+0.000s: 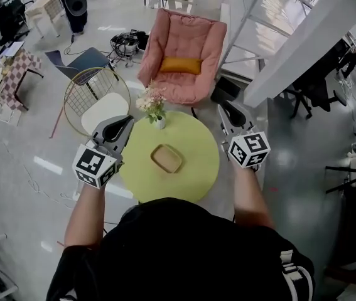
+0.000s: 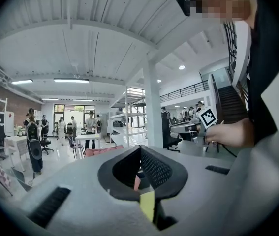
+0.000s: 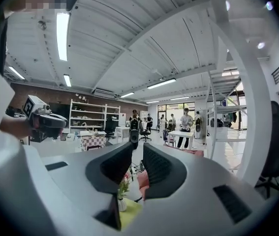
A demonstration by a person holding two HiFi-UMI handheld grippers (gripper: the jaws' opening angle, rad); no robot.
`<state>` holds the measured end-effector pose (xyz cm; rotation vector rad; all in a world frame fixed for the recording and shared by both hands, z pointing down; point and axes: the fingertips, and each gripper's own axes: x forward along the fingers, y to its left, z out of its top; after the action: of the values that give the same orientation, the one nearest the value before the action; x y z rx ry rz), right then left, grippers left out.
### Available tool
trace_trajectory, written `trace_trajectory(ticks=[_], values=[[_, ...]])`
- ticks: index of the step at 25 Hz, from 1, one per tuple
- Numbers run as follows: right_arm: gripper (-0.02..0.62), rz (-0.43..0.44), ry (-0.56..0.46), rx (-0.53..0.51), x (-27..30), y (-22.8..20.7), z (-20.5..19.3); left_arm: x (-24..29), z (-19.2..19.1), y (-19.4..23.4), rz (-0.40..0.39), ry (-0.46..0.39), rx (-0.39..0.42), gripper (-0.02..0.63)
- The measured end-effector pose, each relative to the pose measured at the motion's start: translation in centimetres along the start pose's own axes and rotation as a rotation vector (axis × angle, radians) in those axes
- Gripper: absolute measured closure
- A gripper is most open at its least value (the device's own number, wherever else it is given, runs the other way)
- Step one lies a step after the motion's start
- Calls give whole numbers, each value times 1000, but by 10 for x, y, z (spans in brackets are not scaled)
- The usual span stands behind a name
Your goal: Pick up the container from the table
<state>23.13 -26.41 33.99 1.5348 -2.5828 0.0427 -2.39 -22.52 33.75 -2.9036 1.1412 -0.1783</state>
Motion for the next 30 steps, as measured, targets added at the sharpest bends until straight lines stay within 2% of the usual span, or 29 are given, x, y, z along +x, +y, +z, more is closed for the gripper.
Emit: trace_trajectory(ticks=[7, 11, 15, 20, 26, 30], values=[[525, -18, 61, -9, 16, 16, -25, -16, -8, 18, 6, -44, 8, 591], [523, -8, 107, -11, 22, 30, -43, -25, -23, 23, -10, -27, -3, 591], [523, 1, 148, -14, 29, 36, -59, -26, -34, 25, -12, 7, 32, 591], [523, 3, 215, -35, 36, 45, -87, -32, -41, 30, -23, -16, 37, 591], [523, 12, 241, 12, 37, 47, -105, -32, -53, 33, -24, -8, 6, 591], [523, 13, 251, 26, 39, 49, -112, -33, -58, 37, -9, -17, 40, 591]])
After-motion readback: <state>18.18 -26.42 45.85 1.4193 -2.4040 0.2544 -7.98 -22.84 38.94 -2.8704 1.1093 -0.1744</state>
